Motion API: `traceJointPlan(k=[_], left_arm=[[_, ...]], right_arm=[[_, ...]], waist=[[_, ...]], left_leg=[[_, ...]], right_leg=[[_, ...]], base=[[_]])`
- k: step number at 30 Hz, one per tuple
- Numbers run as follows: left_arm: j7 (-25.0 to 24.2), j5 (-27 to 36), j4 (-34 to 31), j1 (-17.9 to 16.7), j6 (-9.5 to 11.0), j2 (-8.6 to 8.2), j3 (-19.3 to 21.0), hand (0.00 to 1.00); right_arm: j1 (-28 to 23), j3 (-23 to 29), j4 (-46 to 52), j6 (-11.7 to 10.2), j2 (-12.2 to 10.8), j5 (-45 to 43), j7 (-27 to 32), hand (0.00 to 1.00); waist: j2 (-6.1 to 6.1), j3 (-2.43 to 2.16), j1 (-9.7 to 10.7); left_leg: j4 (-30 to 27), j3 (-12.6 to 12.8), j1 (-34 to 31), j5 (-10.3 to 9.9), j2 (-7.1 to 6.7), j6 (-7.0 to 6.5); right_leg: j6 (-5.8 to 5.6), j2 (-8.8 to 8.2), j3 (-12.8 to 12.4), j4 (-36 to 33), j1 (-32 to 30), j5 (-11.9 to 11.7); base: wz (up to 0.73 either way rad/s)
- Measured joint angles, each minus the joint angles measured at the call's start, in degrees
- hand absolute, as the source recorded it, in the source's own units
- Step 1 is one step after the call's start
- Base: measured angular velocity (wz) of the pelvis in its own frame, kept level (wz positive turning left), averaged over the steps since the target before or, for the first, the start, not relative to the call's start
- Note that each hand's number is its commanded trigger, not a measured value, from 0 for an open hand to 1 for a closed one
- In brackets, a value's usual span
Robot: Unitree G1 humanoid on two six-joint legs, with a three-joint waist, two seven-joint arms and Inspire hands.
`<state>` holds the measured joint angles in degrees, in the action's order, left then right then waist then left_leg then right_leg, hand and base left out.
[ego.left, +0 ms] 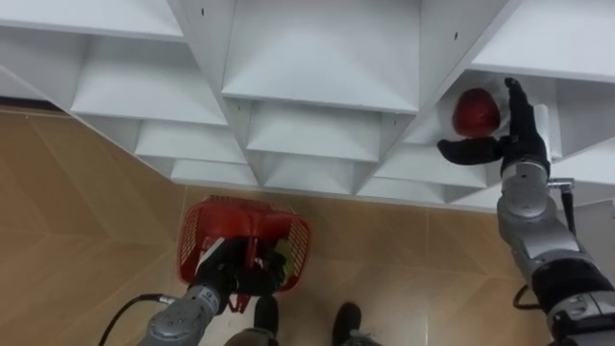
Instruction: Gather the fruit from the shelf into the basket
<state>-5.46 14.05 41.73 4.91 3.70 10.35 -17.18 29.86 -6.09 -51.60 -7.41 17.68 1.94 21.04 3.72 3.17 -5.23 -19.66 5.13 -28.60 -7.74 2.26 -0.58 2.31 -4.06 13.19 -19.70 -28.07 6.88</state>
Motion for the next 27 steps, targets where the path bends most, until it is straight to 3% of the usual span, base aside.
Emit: traceJointPlan(k=[27], left_arm=[[0.1, 0.0, 0.0, 0.3, 0.0, -0.25, 0.0, 1.00]], right_arm=[[0.6, -0.8, 0.0, 0.0, 0.7, 0.0, -1.0, 1.00]], waist=[[-0.08, -0.05, -0.1]], left_leg=[[-0.1, 0.4, 0.1, 0.2, -0.02, -0.13]], right_leg=[[0.01, -0.11, -0.4, -0.6, -0.3, 0.0]], base=[[-0.01]])
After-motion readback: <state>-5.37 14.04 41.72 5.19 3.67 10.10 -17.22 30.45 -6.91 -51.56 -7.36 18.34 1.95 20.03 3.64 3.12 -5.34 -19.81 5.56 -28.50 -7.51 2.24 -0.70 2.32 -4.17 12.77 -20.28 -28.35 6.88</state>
